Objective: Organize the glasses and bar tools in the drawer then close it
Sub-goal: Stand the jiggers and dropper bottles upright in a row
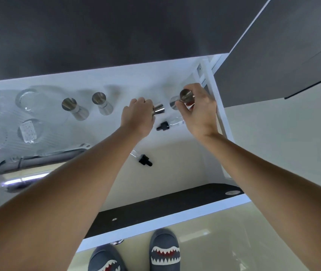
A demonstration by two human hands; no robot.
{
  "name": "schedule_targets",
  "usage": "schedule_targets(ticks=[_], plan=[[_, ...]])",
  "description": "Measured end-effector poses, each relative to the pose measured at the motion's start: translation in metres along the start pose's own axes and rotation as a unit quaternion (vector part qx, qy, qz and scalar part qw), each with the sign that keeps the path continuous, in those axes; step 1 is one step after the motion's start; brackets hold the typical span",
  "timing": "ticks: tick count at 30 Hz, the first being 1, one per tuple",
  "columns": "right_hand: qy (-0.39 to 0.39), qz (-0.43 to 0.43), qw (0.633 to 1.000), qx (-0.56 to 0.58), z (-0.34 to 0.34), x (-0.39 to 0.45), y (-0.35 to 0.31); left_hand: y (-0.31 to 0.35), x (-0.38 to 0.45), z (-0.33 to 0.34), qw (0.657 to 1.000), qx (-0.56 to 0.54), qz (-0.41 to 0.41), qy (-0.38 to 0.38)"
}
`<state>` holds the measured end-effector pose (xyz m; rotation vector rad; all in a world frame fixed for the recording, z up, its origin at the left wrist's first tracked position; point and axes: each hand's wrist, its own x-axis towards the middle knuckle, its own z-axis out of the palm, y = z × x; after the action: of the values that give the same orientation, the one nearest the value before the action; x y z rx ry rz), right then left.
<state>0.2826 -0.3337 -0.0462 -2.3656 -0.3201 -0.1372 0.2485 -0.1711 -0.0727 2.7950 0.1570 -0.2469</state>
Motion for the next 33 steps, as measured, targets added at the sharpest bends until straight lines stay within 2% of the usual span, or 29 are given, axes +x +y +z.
schedule_targets(ticks=[4, 8, 13, 17, 26, 30, 33], plan=[[-0.004, -0.023, 0.999, 0.028, 0.004, -0.012, -0.015, -0.013, -0.031, -0.03, 0.985, -0.148, -0.037, 0.083], [-0.073, -0.026, 0.995, 0.067, 0.023, -0.025, -0.049, -0.052, -0.072, -0.061, 0.973, -0.174, -0.064, 0.136], [-0.184, -0.07, 0.98, 0.039, 0.065, -0.038, -0.09, -0.1, -0.103, -0.071, 0.97, -0.161, -0.159, 0.093], [-0.236, -0.077, 0.969, 0.004, 0.094, -0.044, -0.112, -0.113, -0.105, -0.071, 0.973, -0.11, -0.187, 0.079], [-0.23, -0.042, 0.972, -0.039, 0.111, -0.039, -0.122, -0.113, -0.092, -0.068, 0.967, -0.104, -0.226, 0.057], [-0.25, -0.017, 0.968, 0.0, 0.095, -0.039, -0.125, -0.111, -0.093, -0.068, 0.964, -0.118, -0.231, 0.054], [-0.241, 0.002, 0.97, -0.027, 0.076, -0.038, -0.119, -0.099, -0.106, -0.081, 0.967, -0.132, -0.197, 0.097]])
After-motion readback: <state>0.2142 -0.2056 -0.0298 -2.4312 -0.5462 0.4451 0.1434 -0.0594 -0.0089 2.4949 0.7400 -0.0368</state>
